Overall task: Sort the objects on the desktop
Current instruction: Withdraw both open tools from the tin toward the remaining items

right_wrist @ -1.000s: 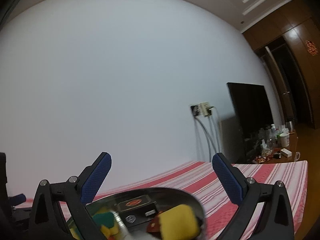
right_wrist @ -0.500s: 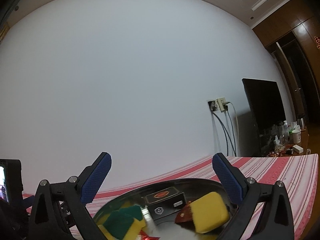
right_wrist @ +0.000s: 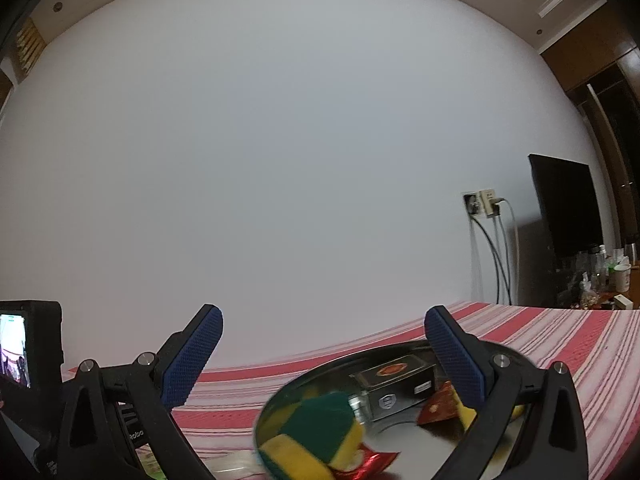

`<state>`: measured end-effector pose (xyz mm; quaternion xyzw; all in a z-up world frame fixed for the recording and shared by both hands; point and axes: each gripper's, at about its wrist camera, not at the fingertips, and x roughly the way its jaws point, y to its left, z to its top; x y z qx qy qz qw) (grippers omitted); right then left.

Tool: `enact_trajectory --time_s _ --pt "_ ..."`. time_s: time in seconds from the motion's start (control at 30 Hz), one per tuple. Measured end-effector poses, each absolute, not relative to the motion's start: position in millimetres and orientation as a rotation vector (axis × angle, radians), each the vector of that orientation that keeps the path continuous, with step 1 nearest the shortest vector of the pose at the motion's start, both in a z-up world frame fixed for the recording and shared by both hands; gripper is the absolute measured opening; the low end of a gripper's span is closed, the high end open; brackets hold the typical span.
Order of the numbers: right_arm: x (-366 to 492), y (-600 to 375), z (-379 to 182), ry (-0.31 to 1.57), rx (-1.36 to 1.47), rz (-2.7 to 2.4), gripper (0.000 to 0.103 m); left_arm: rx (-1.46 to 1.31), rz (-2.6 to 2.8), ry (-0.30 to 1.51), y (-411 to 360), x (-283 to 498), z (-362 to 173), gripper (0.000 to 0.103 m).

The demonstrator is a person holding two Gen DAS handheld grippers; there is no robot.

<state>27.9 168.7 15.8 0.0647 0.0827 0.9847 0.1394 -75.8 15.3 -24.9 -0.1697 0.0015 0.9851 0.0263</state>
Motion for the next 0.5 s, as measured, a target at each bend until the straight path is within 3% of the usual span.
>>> enact_trajectory --time_s 0.5 --pt "13.1 122.4 15.4 0.185 0.117 2.946 0.102 -0.593 3.156 -0.084 -64.1 -89.0 -25.9 0.102"
